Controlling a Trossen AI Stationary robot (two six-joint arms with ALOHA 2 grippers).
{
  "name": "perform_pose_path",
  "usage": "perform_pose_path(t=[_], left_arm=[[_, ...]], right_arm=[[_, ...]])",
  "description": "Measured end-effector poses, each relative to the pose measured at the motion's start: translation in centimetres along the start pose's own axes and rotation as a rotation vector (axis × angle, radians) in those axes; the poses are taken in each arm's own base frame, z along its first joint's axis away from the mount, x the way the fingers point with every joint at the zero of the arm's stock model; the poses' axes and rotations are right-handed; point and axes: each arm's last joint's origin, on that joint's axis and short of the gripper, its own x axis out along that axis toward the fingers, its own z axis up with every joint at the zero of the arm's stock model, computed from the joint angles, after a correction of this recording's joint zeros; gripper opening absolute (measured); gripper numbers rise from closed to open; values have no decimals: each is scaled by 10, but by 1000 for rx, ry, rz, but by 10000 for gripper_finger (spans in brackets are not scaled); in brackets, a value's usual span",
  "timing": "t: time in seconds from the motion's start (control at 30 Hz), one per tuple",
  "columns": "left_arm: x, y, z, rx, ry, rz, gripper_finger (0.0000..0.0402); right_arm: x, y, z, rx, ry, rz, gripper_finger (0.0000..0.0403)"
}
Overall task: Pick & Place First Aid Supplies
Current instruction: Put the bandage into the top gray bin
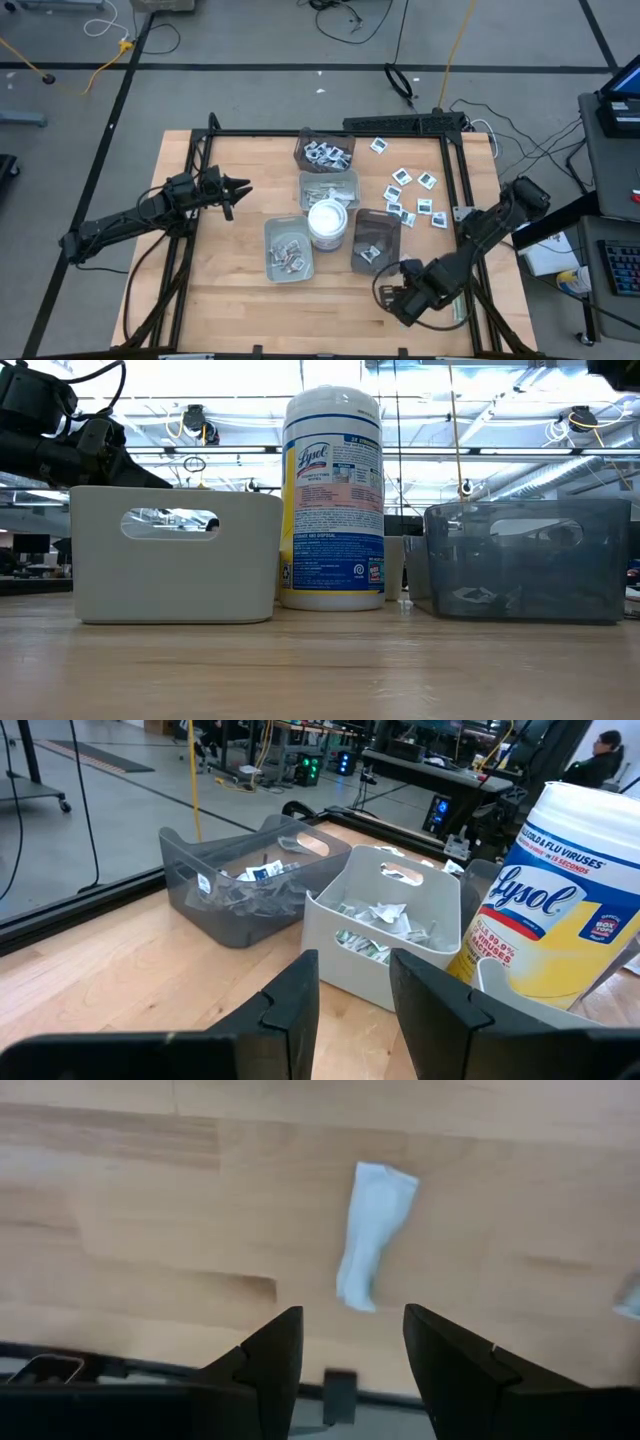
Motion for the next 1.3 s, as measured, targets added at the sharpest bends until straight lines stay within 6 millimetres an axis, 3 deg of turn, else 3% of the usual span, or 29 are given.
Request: perform_pose_path(t=[0.37,0.6,0.73,1.0,1.13,1.3], left_arm=[[0,0,0,0,0,0,129],[0,0,0,0,0,0,129],[0,0,0,0,1,0,129],[0,0,0,1,-4,-1,129],[0,0,0,1,-4,-1,129],[0,0,1,1,-6,-2,129]], right_arm=[[75,11,-17,-23,35,-57,171],[104,12,-22,-30,23,-113,168],[106,13,-22,-34,26,-110,139],[106,13,-23,-85,33,-105,10],[93,9,-19,-127,28,-112,10],[53,4,-11,-268,58,-70,3]])
